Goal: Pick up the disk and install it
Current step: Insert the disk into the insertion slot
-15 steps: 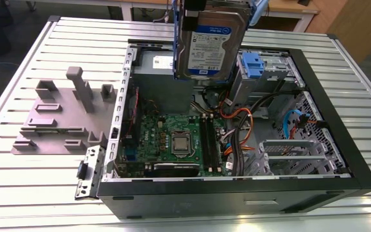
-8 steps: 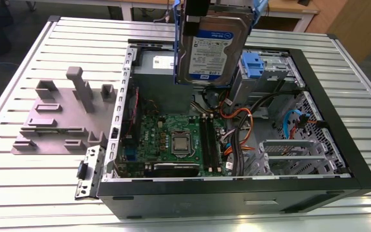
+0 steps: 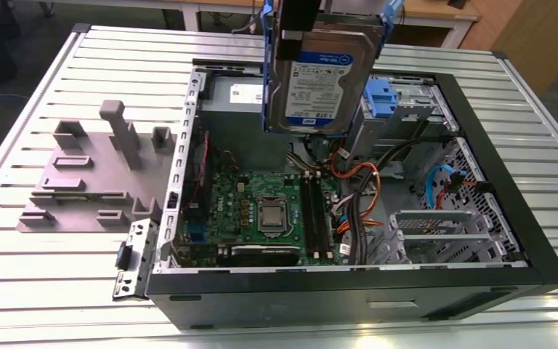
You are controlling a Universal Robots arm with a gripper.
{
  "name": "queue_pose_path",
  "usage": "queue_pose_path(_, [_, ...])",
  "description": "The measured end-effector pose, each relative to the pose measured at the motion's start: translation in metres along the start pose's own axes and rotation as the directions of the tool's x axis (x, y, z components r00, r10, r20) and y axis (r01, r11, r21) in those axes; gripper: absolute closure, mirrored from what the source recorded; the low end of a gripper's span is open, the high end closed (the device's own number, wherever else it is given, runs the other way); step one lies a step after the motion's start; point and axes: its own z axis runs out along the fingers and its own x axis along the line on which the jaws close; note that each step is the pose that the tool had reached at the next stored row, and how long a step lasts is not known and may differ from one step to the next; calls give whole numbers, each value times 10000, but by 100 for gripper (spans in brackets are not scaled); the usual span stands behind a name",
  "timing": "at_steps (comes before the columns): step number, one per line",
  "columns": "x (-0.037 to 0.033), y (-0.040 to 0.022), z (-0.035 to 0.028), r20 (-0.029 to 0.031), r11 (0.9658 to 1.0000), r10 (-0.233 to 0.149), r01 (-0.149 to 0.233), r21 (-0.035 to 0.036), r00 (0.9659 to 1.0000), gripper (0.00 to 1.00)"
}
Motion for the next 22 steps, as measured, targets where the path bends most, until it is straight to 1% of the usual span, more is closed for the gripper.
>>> queue_pose_path(13, [167, -30, 8, 0, 10000, 43, -43, 0, 10000, 64])
queue_pose_path(19, [196, -49, 12, -1, 9997, 244, -244, 4, 9997, 64])
queue_pose_path(22, [229, -69, 19, 0, 9996, 267, -267, 5, 9996, 64])
